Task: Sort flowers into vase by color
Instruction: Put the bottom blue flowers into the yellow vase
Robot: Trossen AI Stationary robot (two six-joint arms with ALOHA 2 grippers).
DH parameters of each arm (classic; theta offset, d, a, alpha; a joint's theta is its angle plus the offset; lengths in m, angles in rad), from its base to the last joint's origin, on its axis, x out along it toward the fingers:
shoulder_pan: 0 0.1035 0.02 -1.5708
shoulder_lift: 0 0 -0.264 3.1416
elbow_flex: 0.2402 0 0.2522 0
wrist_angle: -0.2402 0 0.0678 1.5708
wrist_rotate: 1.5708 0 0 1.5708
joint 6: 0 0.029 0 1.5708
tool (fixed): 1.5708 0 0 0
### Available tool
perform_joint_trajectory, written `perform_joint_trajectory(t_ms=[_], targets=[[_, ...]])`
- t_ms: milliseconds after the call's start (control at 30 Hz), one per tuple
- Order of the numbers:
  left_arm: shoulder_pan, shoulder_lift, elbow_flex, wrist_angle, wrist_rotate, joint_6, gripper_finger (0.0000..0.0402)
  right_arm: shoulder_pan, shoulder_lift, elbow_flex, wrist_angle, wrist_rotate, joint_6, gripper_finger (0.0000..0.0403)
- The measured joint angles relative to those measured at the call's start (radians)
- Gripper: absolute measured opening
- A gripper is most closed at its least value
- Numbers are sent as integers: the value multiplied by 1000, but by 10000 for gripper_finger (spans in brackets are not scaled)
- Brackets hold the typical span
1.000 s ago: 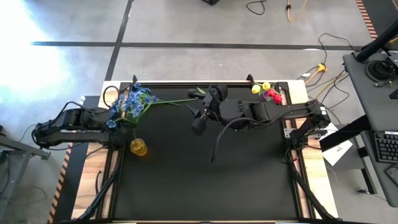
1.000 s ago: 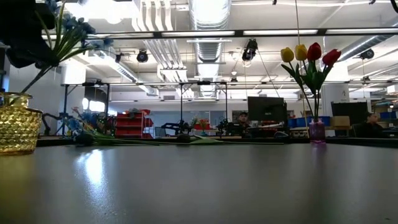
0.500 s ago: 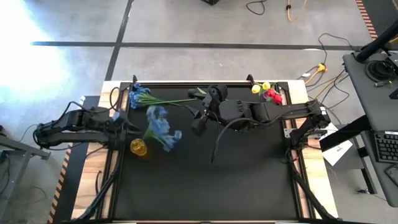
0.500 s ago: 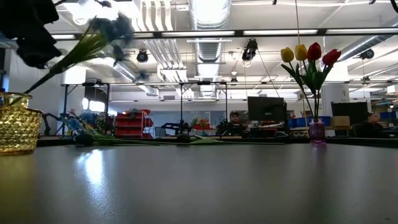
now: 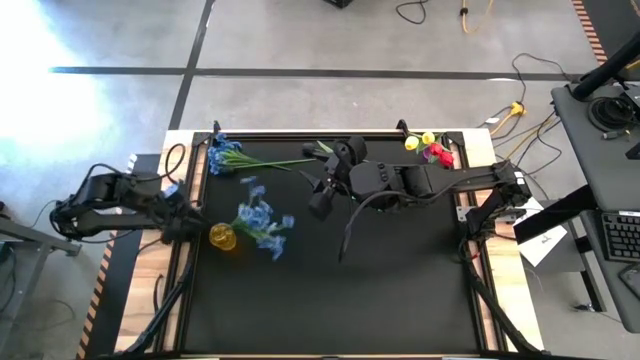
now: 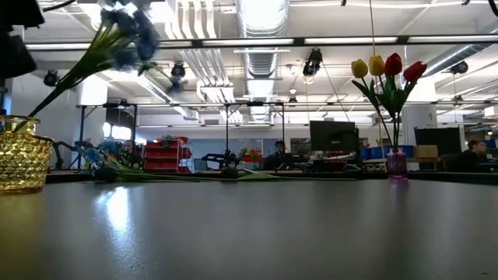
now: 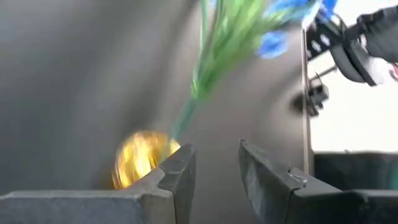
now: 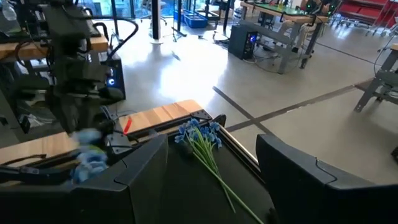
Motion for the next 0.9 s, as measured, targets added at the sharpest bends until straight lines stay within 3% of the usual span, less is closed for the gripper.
perform_joint_trajectory(t_ms=[100,333,533,767,900], targets=[[0,0,9,-75,52,-49,109,0,1,0,0,0,0,238],[0,66,-13,-62,91,-76,84,-2,1,0,2,1,-2,238],[0,184,-15,-68,113,-19,62,-2,1,0,4,1,-2,238],[0,346,-16,-91,114,112,5,-2,1,0,7,2,-16,238],[0,420,-5,-99,100,179,2,-2,1,0,7,2,-17,238]])
